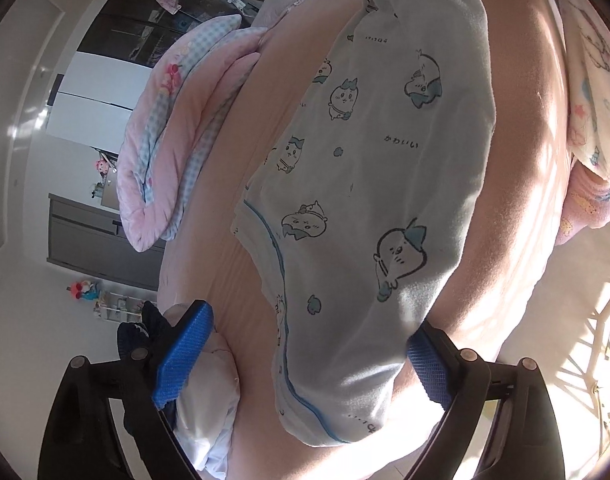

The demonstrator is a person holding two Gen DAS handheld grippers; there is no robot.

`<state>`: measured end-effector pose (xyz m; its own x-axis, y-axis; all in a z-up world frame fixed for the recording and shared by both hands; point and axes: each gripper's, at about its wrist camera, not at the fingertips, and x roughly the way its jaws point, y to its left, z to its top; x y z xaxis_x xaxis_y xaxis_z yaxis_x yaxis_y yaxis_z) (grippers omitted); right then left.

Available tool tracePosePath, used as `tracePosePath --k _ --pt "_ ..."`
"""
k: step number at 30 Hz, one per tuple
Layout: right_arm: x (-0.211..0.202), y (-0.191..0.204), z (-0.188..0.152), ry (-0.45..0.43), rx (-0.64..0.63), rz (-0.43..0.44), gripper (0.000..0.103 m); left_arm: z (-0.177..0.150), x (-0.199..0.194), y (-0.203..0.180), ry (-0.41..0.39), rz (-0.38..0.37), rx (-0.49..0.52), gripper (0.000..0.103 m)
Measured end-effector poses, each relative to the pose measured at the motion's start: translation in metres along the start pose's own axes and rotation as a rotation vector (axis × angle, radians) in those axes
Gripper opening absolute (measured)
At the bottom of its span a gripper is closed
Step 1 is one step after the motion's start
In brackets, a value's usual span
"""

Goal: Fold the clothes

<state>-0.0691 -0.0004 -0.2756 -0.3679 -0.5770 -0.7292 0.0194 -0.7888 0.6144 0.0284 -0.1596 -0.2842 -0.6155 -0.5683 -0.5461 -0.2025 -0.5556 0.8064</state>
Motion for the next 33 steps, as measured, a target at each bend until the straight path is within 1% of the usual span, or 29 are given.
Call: tracePosePath --k 3,8,10,12,13,14,15,16,17,20,22,25,27,29,30,33 --pt "0.001 -0.001 0.0 0.012 -0.011 -0.013 0.022 0.003 0.005 -0.003 -0.003 0.045 0.052 0.098" --pt "0.004 -0.003 0.0 0.031 -0.025 -0.025 0.022 0.01 0.012 -0.009 -0.003 0.081 0.098 0.098" --pt "0.007 -0.004 0.0 0.052 -0.044 -0.048 0.022 0.012 0.014 -0.012 -0.003 0.094 0.113 0.099" --pt "0.011 -0.006 -0.001 0.077 -0.064 -0.068 0.023 0.013 0.013 -0.016 -0.026 0.129 0.145 0.101" --pt "0.013 -0.007 -0.002 0.095 -0.076 -0.083 0.027 0.012 0.012 -0.019 -0.047 0.157 0.167 0.102" --pt "0.015 -0.008 -0.003 0.114 -0.089 -0.099 0.036 0.011 0.011 -0.022 -0.066 0.181 0.187 0.102" --pt "0.014 -0.009 -0.005 0.13 -0.101 -0.125 0.043 0.011 0.01 -0.024 -0.081 0.198 0.202 0.102" --pt "0.014 -0.01 -0.007 0.146 -0.113 -0.151 0.058 0.01 0.009 -0.026 -0.09 0.208 0.211 0.102" --pt "0.012 -0.011 -0.009 0.16 -0.126 -0.161 0.061 0.01 0.009 -0.027 -0.099 0.219 0.22 0.102" --pt "0.003 -0.013 -0.017 0.199 -0.168 -0.154 0.062 0.009 0.007 -0.029 -0.112 0.241 0.222 0.102" --pt "-0.005 -0.015 -0.024 0.208 -0.189 -0.16 0.062 0.008 0.006 -0.029 -0.113 0.251 0.219 0.102" --pt "-0.019 -0.015 -0.033 0.205 -0.21 -0.156 0.062 0.009 0.005 -0.031 -0.107 0.261 0.227 0.102" --pt "-0.029 -0.011 -0.037 0.182 -0.233 -0.147 0.062 0.009 0.005 -0.032 -0.104 0.264 0.232 0.101" --pt "-0.037 -0.003 -0.04 0.161 -0.281 -0.137 0.062 0.01 0.005 -0.029 -0.096 0.242 0.212 0.1" --pt "-0.04 0.002 -0.042 0.149 -0.313 -0.145 0.062 0.01 0.006 -0.027 -0.09 0.228 0.198 0.099" --pt "-0.042 0.022 -0.049 0.106 -0.43 -0.2 0.062 0.01 0.008 -0.021 -0.074 0.182 0.157 0.096"
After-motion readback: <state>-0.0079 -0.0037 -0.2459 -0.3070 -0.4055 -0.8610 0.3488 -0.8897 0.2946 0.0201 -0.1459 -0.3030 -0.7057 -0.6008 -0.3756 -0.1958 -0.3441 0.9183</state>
